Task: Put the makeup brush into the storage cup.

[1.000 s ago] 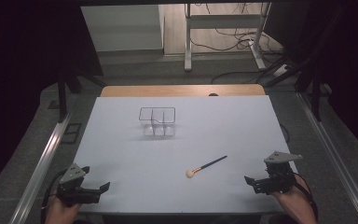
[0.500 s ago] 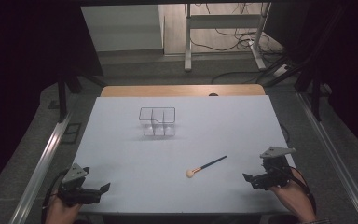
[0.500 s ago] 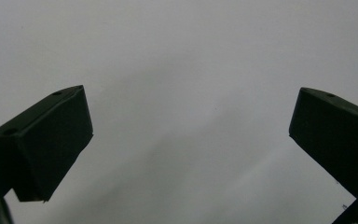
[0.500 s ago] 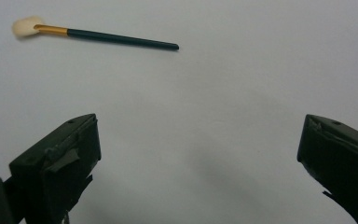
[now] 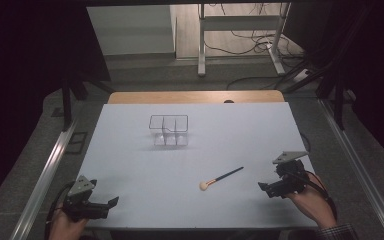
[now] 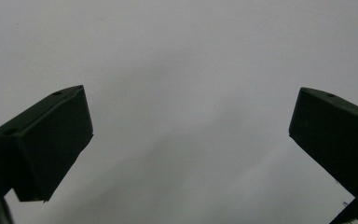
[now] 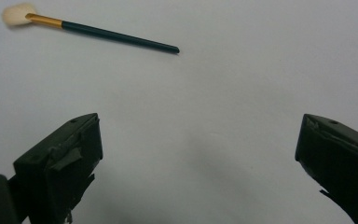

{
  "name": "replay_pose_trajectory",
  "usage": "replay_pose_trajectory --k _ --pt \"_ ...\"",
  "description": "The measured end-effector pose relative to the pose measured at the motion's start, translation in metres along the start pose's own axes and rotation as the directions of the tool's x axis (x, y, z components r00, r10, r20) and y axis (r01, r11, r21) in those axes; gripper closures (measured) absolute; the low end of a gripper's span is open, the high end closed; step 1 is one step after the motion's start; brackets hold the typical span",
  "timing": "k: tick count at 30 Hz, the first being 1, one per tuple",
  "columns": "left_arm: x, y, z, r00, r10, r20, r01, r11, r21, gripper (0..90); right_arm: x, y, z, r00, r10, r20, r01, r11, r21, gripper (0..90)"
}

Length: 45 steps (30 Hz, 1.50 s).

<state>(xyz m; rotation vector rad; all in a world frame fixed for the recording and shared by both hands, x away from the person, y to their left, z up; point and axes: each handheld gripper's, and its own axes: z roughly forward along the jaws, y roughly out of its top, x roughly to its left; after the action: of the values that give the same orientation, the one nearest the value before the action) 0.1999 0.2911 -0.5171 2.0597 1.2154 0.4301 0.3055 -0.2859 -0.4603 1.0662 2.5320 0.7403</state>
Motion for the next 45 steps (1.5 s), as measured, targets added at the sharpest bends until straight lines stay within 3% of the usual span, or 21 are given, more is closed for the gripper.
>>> replay_pose_trajectory --k 11,25,45 --pt "0.000 0.000 0.001 1.0000 0.002 0.002 -0.002 1.0000 0.001 0.1 -0.003 0.011 0.009 0.9988 -0.050 0.001 0.050 0.9968 0.062 1.1" --pt "0.000 0.001 0.001 1.0000 -0.005 0.002 0.005 0.9999 0.013 0.1 -0.004 0.025 0.020 0.9994 -0.028 -0.019 0.030 0.9943 0.103 1.2" --pt "-0.001 0.002 0.002 1.0000 0.003 -0.006 -0.003 0.9998 0.018 0.1 0.008 0.052 0.042 0.9967 -0.062 -0.053 0.069 0.9872 0.143 0.3"
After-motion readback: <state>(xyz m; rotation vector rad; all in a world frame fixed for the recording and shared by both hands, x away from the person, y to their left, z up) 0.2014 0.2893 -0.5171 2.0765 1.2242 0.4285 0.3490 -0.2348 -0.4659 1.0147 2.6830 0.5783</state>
